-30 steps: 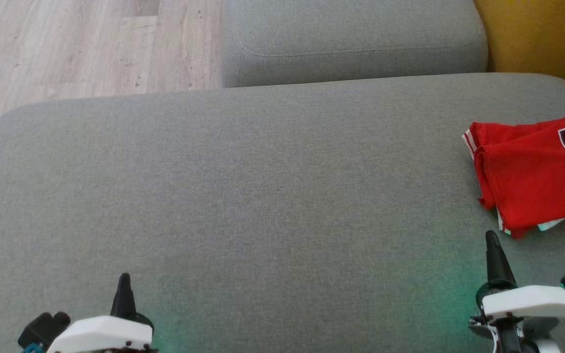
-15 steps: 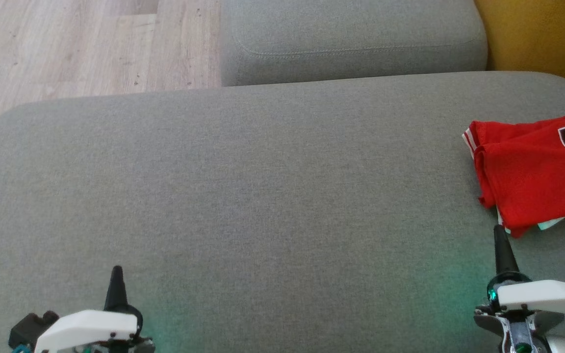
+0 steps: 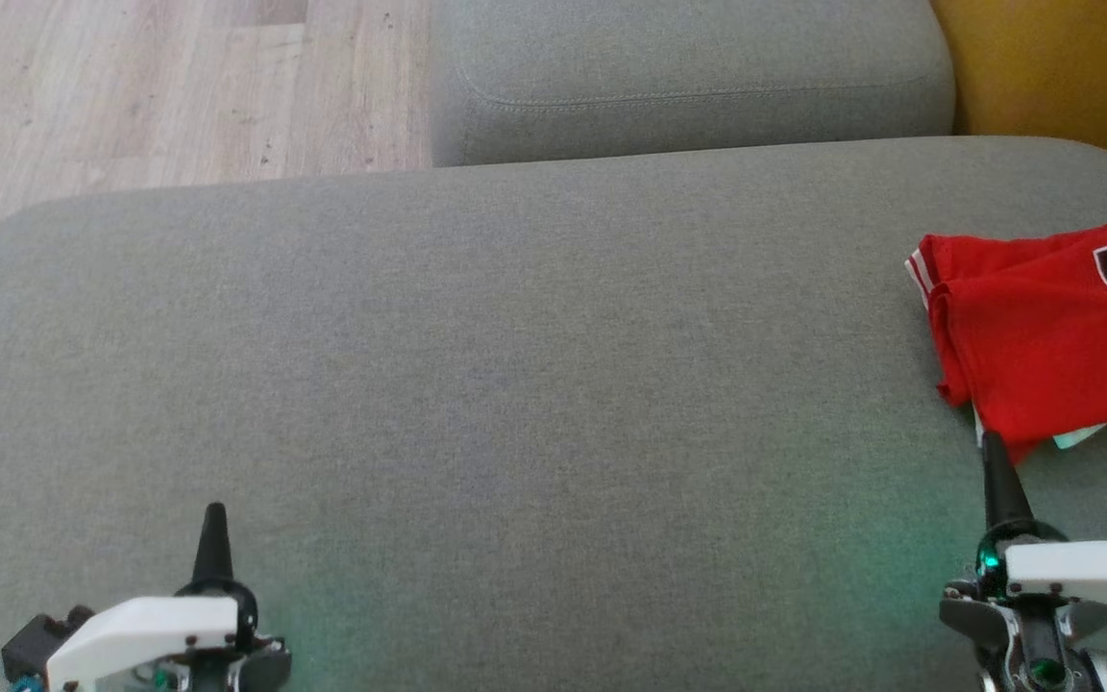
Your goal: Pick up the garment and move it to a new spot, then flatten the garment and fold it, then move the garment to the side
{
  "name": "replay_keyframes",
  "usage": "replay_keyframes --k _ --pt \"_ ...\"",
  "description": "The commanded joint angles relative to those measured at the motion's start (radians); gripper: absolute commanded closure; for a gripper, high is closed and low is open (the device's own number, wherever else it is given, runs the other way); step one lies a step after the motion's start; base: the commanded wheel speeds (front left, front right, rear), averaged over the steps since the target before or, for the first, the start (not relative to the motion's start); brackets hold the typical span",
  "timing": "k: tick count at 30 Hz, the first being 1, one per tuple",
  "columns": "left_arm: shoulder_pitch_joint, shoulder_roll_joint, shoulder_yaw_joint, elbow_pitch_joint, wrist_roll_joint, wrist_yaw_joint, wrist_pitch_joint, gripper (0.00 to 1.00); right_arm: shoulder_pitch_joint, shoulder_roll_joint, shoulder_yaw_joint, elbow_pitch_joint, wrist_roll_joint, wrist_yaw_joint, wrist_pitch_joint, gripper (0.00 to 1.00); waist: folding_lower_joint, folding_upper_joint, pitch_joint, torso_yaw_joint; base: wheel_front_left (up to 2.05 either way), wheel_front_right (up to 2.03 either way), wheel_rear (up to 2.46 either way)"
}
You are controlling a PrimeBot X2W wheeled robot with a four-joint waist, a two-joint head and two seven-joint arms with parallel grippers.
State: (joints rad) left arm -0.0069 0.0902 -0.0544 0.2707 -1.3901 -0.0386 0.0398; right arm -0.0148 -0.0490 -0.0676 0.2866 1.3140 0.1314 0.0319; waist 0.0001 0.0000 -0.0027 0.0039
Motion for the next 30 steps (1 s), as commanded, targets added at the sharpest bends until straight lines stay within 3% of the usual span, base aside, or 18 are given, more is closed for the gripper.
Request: replay_keyframes --k 1,26,30 --pt "-0.063 0.002 0.049 -0.029 -0.024 -0.015 0.008 1.00 -0.058 -0.020 0.012 -0.038 0.037 -0.001 0.009 1.00 -0.0001 0.0000 0.000 0.000 0.00 0.00 0.00" --pt "-0.100 -0.034 0.160 -0.025 -0.225 -0.092 0.067 1.00 -0.091 -0.019 -0.021 -0.043 0.315 -0.001 0.061 1.00 -0.0001 0.0000 0.006 -0.004 0.00 0.00 0.00" --pt "-0.101 -0.034 0.160 -0.025 -0.225 -0.092 0.067 1.00 -0.091 -0.019 -0.022 -0.043 0.314 -0.001 0.062 1.00 -0.0001 0.0000 0.006 -0.004 0.00 0.00 0.00"
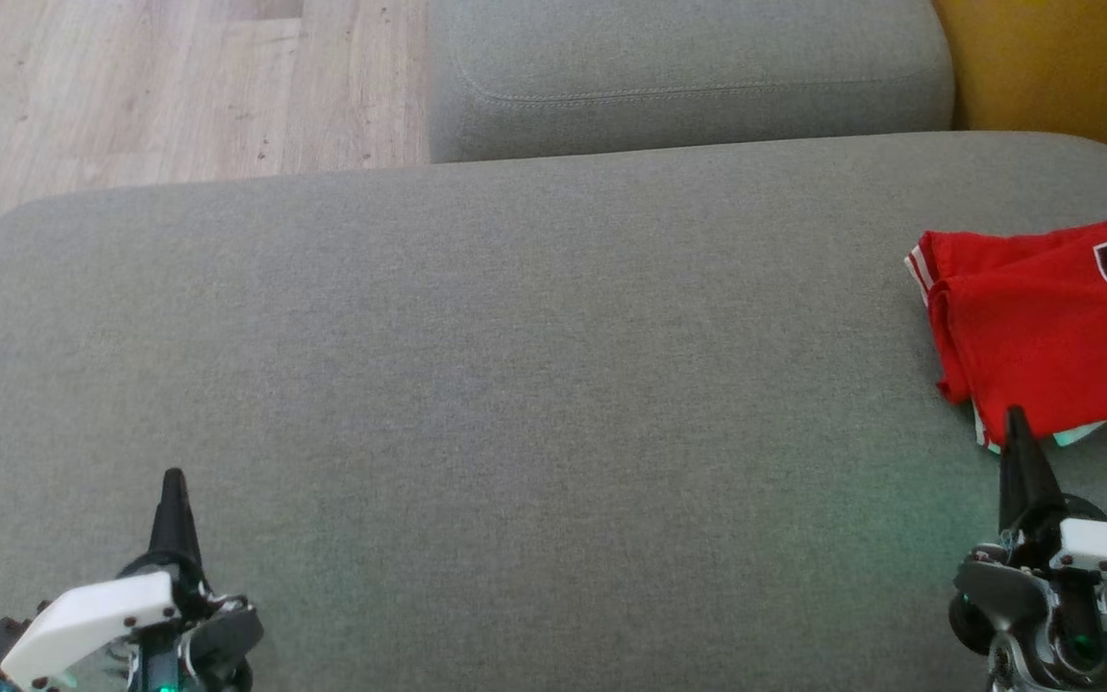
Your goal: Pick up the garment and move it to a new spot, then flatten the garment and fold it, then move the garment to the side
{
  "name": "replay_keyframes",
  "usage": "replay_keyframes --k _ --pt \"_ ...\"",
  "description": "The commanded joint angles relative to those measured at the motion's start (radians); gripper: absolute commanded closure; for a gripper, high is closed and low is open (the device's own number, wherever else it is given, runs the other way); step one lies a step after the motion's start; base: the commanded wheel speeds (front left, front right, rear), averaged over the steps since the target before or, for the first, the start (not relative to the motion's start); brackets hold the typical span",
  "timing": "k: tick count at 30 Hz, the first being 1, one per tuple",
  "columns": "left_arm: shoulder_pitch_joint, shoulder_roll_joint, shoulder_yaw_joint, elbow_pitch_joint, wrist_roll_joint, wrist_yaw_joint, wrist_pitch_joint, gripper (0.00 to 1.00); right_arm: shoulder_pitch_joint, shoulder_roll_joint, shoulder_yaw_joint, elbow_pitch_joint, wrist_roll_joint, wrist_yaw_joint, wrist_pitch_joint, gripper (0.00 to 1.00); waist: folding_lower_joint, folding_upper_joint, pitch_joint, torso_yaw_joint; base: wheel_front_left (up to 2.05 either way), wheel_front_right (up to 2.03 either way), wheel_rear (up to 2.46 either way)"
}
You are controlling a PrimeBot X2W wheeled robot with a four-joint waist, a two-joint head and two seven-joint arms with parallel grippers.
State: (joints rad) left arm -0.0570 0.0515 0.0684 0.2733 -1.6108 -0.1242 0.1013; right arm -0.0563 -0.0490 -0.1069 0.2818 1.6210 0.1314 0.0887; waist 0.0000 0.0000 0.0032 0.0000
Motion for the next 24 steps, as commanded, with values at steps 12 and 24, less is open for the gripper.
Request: replay_keyframes --k 12,24 --pt "-0.051 0.004 0.039 -0.028 -0.003 -0.007 0.007 1.00 -0.050 -0.016 0.013 -0.038 0.004 -0.001 0.008 1.00 0.0000 0.0000 0.000 0.000 0.00 0.00 0.00" --pt "-0.051 0.003 0.040 -0.028 -0.002 -0.007 0.008 1.00 -0.050 -0.014 0.010 -0.038 0.002 -0.001 0.011 1.00 0.0000 0.0000 0.000 0.000 0.00 0.00 0.00"
